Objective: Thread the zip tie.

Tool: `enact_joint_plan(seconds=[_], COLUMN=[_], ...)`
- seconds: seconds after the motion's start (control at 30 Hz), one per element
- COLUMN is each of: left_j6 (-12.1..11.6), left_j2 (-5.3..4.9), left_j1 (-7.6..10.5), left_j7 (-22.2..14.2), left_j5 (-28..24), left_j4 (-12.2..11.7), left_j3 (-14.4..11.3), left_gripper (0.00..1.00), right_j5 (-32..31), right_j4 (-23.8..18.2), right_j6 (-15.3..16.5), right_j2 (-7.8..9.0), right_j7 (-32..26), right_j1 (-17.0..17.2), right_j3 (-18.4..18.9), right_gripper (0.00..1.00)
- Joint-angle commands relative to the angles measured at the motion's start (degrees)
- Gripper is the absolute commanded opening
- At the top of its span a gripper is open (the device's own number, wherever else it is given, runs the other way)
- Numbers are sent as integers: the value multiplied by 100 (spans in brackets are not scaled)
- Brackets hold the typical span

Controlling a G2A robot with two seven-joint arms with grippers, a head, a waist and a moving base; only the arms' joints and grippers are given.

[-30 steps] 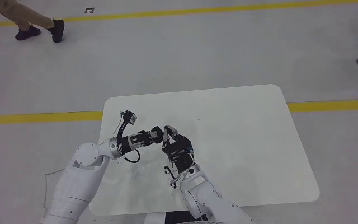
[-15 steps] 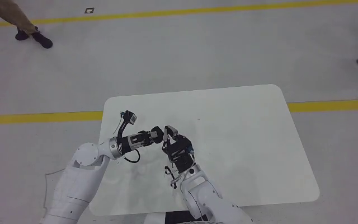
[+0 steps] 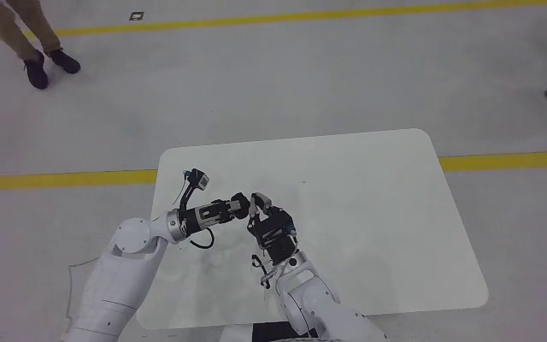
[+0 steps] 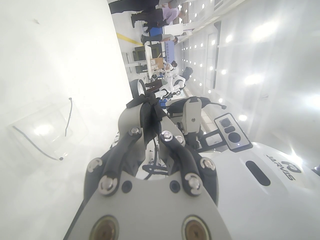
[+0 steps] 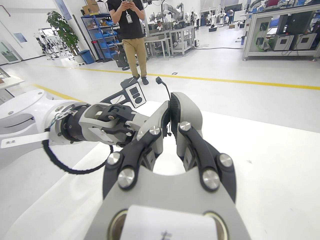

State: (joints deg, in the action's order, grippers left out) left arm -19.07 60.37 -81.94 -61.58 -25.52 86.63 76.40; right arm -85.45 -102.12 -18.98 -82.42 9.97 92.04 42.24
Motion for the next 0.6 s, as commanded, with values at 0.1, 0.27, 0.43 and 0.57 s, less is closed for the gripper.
enact_joint_plan(seconds=[0.1,0.27,0.43,0.57], left_j6=[0,0,0,0], left_j2=[0,0,0,0], left_j1=[0,0,0,0], left_j7=[0,0,0,0], left_j5=[0,0,0,0], left_j4=[0,0,0,0], left_j3=[0,0,0,0], left_gripper=[0,0,0,0], right_j5=[9,23,74,147], right_j4=[10,26,36,41], right_j6=[-22,-50,-50,-50], right_j2=[2,-2,-19,-46], right_j7=[-19,-56,-96,-118], right_j1=[-8,-15,-3,16], right_j3=[-11,-17,4,36], right_gripper=[0,0,0,0])
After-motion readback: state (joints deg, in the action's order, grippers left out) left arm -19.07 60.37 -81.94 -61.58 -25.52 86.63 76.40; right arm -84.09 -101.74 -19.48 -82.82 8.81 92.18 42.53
